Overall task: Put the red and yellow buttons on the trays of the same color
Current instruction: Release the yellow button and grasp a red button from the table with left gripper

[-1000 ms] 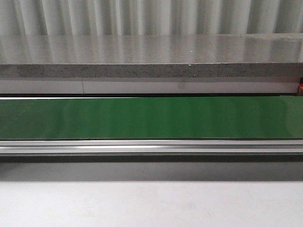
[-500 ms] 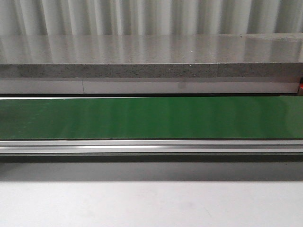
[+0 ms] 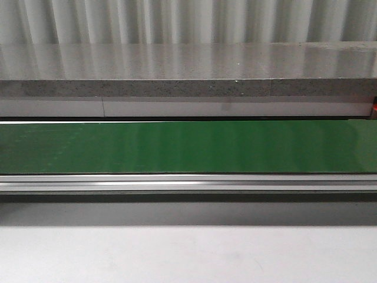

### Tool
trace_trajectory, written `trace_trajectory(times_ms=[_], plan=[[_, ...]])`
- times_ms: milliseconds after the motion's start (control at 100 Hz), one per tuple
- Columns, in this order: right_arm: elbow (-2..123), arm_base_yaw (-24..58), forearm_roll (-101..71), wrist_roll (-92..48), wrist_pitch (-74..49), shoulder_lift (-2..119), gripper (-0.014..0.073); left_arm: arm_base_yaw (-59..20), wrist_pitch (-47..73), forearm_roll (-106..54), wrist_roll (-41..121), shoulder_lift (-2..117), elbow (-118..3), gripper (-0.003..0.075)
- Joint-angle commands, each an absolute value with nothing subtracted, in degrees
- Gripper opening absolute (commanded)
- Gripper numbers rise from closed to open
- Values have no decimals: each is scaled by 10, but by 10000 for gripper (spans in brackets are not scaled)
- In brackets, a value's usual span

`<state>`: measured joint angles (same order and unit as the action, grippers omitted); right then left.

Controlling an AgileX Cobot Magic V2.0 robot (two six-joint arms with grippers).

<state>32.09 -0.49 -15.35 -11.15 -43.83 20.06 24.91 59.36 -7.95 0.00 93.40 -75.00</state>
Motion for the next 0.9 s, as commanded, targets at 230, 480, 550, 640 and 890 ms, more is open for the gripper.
trace_trajectory(times_ms=[230,480,550,640,890], plan=[[334,-5,-157,-113,-398,205,-58,272,568,-47,-10,991,-765,567],[334,-5,-157,-113,-398,205,-58,281,503,-55,-11,1024,-772,567],[334,-5,-157,-113,-399,205,-58,281,487,-68,-11,1033,-778,567],[334,-5,-157,-113,-399,205,-58,281,469,-74,-11,1044,-783,567],[334,-5,-157,-113,-399,205,-58,281,446,-75,-11,1079,-789,566]])
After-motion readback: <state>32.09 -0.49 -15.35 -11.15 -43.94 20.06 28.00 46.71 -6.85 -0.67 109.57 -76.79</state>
